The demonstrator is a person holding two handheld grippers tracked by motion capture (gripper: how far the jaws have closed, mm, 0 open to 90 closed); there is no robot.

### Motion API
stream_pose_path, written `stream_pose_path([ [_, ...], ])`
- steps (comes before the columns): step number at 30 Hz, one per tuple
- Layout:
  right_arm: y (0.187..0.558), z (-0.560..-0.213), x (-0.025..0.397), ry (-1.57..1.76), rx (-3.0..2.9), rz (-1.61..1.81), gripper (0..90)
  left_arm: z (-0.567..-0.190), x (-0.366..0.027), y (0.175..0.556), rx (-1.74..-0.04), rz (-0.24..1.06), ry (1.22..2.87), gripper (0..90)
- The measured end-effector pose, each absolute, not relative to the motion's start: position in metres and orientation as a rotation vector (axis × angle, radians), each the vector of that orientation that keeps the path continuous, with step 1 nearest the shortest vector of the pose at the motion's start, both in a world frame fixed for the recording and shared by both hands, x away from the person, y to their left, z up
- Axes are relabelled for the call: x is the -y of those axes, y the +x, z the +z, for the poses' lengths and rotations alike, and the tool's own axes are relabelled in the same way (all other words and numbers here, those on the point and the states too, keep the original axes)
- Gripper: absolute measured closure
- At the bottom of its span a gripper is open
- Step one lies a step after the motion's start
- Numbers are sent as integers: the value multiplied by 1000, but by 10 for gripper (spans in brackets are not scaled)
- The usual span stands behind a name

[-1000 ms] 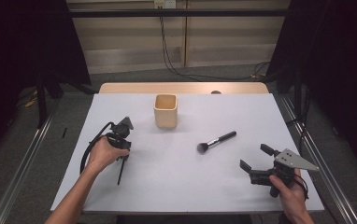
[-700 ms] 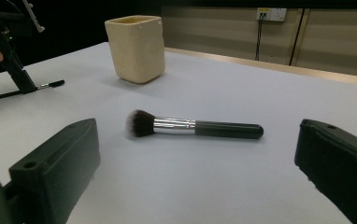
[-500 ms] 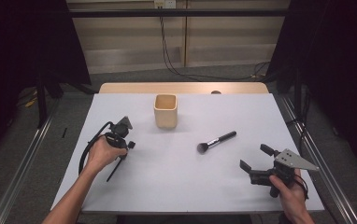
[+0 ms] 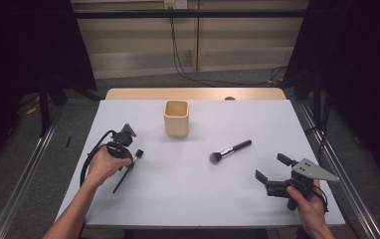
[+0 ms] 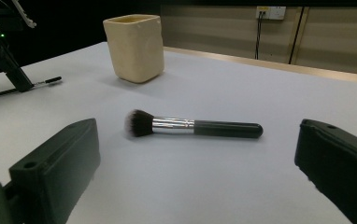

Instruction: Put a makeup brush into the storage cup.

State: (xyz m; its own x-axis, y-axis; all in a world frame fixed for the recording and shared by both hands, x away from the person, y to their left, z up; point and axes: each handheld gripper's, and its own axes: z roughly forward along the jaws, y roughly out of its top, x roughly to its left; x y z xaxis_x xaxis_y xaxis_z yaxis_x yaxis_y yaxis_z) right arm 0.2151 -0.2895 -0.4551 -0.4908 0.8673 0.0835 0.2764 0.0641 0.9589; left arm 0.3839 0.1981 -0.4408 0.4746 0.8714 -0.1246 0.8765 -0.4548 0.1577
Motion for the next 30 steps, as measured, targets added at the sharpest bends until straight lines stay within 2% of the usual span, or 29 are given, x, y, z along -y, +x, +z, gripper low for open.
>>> stream_pose_path([
  [8,215,-455,290,1150,-1808,1454,0,-434,-204,380,-1486,-19,2438,864],
  [30,216,-455,289,1153,-1804,1461,0,-413,-223,352,-1342,172,2115,864],
])
